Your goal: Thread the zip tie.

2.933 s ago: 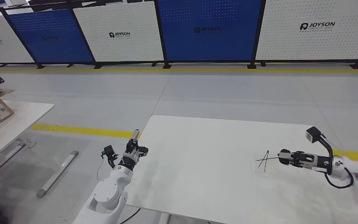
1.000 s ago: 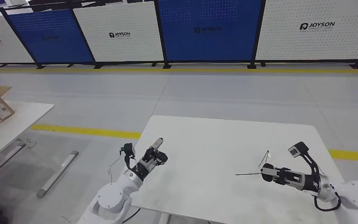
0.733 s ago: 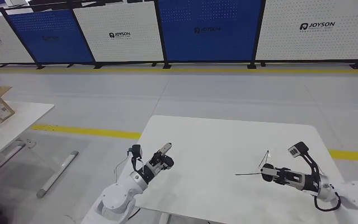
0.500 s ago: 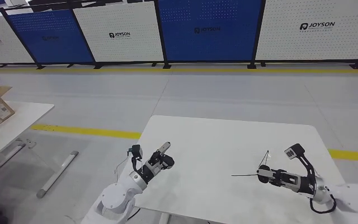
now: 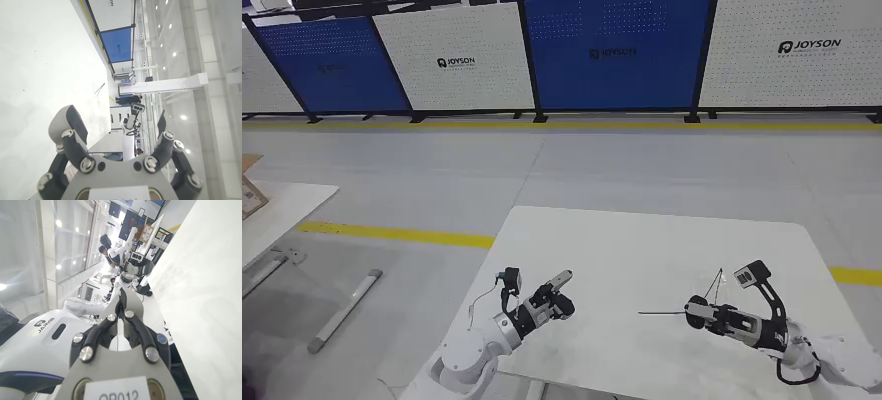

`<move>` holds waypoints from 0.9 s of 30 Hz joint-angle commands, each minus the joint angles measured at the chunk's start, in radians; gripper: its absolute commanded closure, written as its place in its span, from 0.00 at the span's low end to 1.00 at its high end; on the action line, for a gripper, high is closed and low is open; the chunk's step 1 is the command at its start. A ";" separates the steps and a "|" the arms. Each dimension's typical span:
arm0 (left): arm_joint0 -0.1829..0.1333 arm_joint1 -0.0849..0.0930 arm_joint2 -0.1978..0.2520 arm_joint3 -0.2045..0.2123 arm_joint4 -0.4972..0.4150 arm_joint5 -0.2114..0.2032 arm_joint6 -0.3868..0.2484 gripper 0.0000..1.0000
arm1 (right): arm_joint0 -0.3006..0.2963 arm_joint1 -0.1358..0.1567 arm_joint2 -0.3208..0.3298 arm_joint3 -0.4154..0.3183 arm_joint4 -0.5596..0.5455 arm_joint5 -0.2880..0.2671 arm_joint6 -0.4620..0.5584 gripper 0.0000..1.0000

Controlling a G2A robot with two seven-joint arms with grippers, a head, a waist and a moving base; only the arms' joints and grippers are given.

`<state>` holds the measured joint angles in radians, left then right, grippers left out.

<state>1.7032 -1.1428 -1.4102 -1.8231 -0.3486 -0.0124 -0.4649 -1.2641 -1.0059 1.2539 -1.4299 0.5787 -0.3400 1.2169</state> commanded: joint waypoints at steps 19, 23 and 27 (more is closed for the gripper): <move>-0.096 -0.020 0.173 0.077 0.003 0.041 0.041 0.00 | -0.090 -0.012 0.002 -0.121 -0.163 0.008 -0.344 1.00; -0.096 -0.020 0.173 0.077 0.003 0.041 0.041 0.00 | -0.090 -0.012 0.002 -0.121 -0.163 0.008 -0.344 1.00; -0.096 -0.020 0.173 0.077 0.003 0.041 0.041 0.00 | -0.090 -0.012 0.002 -0.121 -0.163 0.008 -0.344 1.00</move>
<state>1.6071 -1.1632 -1.2370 -1.7462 -0.3456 0.0287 -0.4238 -1.3539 -1.0174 1.2556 -1.5509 0.4157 -0.3316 0.8730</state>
